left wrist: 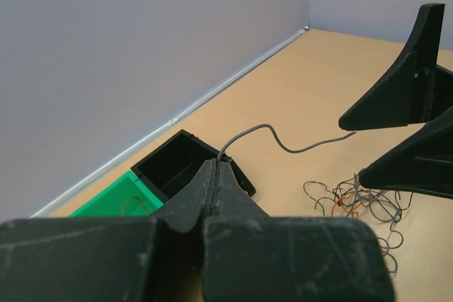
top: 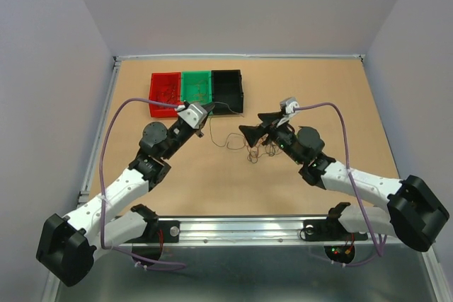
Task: Untangle the cables
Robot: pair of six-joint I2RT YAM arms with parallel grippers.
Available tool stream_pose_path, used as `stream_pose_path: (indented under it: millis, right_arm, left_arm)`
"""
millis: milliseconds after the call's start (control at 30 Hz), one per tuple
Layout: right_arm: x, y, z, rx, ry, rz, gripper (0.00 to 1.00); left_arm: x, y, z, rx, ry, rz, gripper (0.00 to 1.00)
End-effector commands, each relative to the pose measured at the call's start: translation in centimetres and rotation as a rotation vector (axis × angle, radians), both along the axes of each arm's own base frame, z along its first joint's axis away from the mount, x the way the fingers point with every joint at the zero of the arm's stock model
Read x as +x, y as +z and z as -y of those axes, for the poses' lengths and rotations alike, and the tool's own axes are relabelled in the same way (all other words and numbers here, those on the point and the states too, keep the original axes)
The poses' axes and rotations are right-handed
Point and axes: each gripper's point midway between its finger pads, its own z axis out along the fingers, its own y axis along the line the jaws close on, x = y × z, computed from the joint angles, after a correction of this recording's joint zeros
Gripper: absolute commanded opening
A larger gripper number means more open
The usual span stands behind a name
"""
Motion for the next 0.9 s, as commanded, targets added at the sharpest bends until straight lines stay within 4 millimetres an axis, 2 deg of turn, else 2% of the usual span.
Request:
stream_pose_path:
  millis: [0,100,167,267,367,400,533,567,700,733,767,833,867]
  right_arm:
    - [-1.9,1.5,-2.0,-0.001,0.153,0.108,0.95]
    - [-2.5,0.8,-3.2,-0.021,0.229,0.113,0.95]
    - [-3.1,0.9,-4.0,-0.031,0.280,0.133,0.95]
    - [-3.7,0.1,-5.2,-0.053,0.336,0.130,0.95]
    - [-3.8,-0.6,-6.2,-0.074,0.362,0.129,0.95]
    - [-3.5,-1.7,-6.7,-0.093,0.368,0.108,0.95]
    - [-3.1,-3.2,-8.3,-0.121,0.392,0.078,0.93]
    - [-2.9,-4.4,-8.7,-0.137,0.396,0.055,0.93]
    - [-2.1,-5.7,-9.7,-0.171,0.383,0.044,0.92]
    - [-1.7,-7.0,-9.9,-0.200,0.376,0.033,0.91]
    - [-1.1,-6.8,-10.3,-0.203,0.368,0.043,0.91]
    - [-0.5,-7.8,-10.9,-0.228,0.371,0.041,0.91]
    - [-0.3,-9.2,-11.4,-0.252,0.382,0.019,0.89]
  left_arm:
    - [-1.3,3.5,-0.5,-0.076,-0.018,0.074,0.00]
    - [-1.9,4.0,-0.4,-0.090,-0.043,0.076,0.00]
    - [-2.3,4.1,0.2,-0.087,-0.083,0.062,0.00]
    - [-3.5,3.9,1.5,-0.057,-0.183,0.045,0.00]
    - [-3.9,4.0,1.9,-0.052,-0.217,0.026,0.00]
    - [-3.9,4.3,1.8,-0.057,-0.215,0.029,0.00]
    - [-4.3,4.9,1.3,-0.074,-0.211,0.042,0.00]
    - [-4.5,5.1,1.2,-0.079,-0.212,0.045,0.00]
    - [-4.7,5.6,0.7,-0.096,-0.208,0.051,0.00]
    - [-4.8,5.7,0.8,-0.097,-0.211,0.051,0.00]
    - [-4.8,5.7,0.8,-0.098,-0.220,0.050,0.00]
    - [-4.9,5.6,1.1,-0.101,-0.236,0.037,0.00]
    - [-5.0,5.5,1.4,-0.093,-0.255,0.029,0.00]
